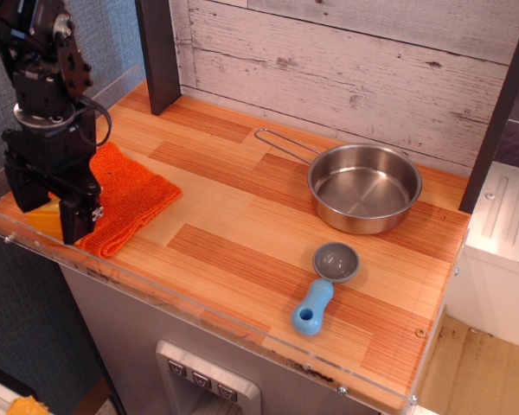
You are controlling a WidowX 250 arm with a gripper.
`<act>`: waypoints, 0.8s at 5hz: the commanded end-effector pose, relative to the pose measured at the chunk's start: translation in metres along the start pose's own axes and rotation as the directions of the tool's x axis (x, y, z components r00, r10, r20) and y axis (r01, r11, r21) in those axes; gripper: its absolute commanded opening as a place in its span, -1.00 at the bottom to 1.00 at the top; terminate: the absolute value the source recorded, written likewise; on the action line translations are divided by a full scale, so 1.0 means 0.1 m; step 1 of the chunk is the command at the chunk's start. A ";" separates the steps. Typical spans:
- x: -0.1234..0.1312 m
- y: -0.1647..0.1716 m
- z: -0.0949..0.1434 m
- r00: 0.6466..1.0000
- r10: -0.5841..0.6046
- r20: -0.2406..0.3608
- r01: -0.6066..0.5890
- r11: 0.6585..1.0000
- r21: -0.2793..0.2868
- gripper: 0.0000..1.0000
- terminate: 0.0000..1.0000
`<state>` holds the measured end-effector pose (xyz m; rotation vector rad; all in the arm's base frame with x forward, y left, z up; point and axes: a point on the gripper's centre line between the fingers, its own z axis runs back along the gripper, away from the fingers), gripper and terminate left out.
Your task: Move the yellow cheese from front to back end of the table.
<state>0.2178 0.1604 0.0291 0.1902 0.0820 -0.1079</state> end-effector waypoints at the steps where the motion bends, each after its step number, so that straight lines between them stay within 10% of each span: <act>1: -0.01 0.07 0.01 1.000 0.030 0.005 -0.030 1.000 -0.006 -1.00 -1.00; 4: 0.33 0.15 0.67 0.994 -0.008 0.111 0.007 1.000 0.008 -1.00 -1.00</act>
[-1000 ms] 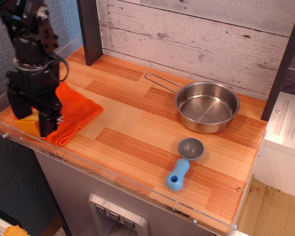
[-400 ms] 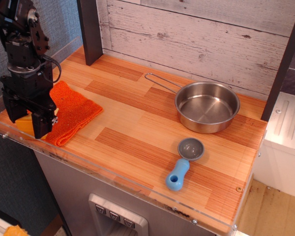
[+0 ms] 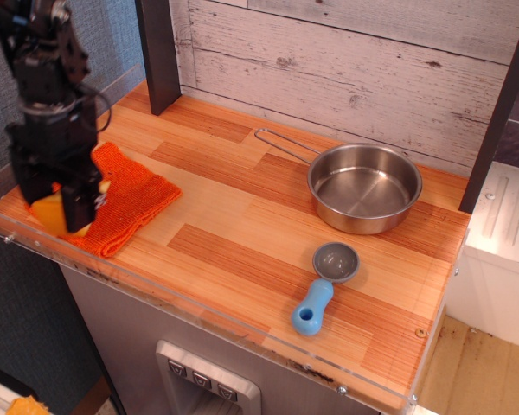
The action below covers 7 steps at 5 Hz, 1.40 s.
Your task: Move the yellow cheese from front to back end of the table.
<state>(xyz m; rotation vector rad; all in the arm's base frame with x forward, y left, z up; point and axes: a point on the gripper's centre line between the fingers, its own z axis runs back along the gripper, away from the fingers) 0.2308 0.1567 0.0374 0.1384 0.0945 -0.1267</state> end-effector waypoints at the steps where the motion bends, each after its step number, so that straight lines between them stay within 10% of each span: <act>1: 0.39 0.20 0.86 0.983 0.019 0.183 -0.034 0.996 0.083 -1.00 -1.00; 6: 1.19 0.17 0.35 0.981 0.032 0.192 -0.050 0.995 0.087 -1.00 -1.00; 7: 1.26 0.18 0.31 0.977 0.049 0.206 -0.063 0.996 0.065 1.00 -1.00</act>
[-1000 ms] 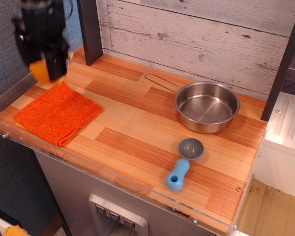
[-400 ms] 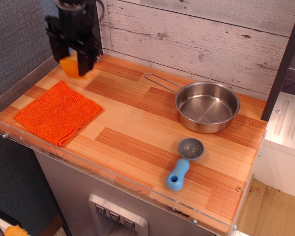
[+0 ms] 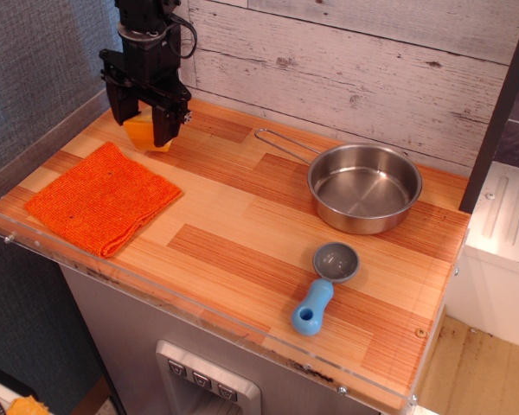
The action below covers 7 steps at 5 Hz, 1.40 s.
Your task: Move the yellow cheese from front to back end of the table.
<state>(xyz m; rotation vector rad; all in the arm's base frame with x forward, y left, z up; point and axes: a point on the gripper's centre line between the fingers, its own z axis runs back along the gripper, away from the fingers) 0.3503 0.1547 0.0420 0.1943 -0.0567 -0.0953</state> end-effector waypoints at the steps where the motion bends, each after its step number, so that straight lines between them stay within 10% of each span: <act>1: 0.08 0.05 0.22 0.996 0.024 0.089 -0.024 1.000 -0.001 1.00 -1.00; 3: -0.12 -0.22 1.20 0.956 0.015 0.293 -0.014 1.000 -0.005 1.00 -1.00; 4: -0.38 -0.60 1.59 0.951 0.009 0.308 0.025 0.994 -0.105 1.00 -1.00; 7: -0.72 -1.40 1.31 0.993 -0.084 0.087 0.104 0.957 -0.272 1.00 -1.00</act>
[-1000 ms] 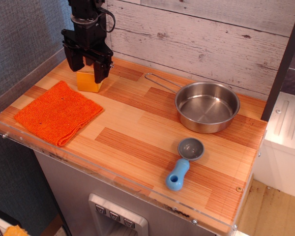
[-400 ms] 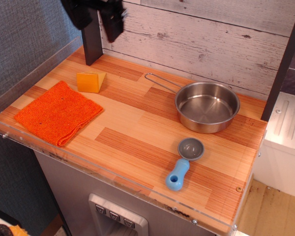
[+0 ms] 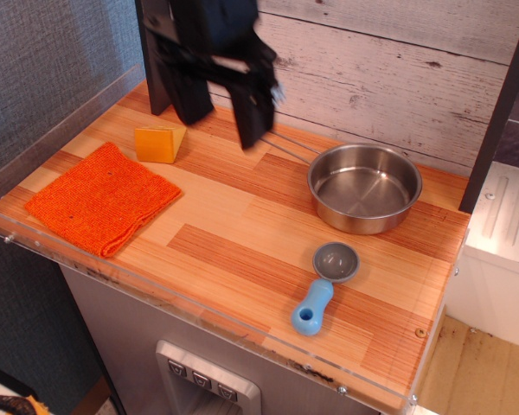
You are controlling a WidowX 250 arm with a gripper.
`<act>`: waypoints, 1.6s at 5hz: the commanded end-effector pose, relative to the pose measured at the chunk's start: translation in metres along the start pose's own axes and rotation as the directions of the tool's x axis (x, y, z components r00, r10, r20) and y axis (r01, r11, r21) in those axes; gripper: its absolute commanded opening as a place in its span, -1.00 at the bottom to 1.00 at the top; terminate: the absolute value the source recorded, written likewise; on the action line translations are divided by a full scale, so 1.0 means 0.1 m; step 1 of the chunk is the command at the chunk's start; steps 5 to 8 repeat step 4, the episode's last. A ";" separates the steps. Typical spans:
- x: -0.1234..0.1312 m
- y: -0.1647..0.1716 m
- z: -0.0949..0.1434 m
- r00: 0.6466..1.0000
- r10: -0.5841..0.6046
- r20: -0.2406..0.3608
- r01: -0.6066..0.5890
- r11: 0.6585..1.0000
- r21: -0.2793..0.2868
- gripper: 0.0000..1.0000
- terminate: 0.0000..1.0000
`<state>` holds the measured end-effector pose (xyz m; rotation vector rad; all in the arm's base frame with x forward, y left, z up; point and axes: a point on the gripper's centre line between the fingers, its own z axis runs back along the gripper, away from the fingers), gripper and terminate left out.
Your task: Move the yellow cheese from front to back end of the table.
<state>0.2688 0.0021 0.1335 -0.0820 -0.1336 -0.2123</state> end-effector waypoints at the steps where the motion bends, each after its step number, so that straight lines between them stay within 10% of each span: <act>1: -0.17 -0.04 0.06 0.997 0.030 -0.064 -0.031 0.999 -0.007 1.00 -1.00; 3: -0.27 0.00 0.13 0.989 0.084 -0.123 -0.079 0.996 0.043 1.00 -1.00; 4: -0.27 0.00 0.13 0.989 0.084 -0.123 -0.079 0.996 0.043 1.00 1.00; 8: -0.27 0.00 0.13 0.989 0.084 -0.123 -0.079 0.996 0.043 1.00 1.00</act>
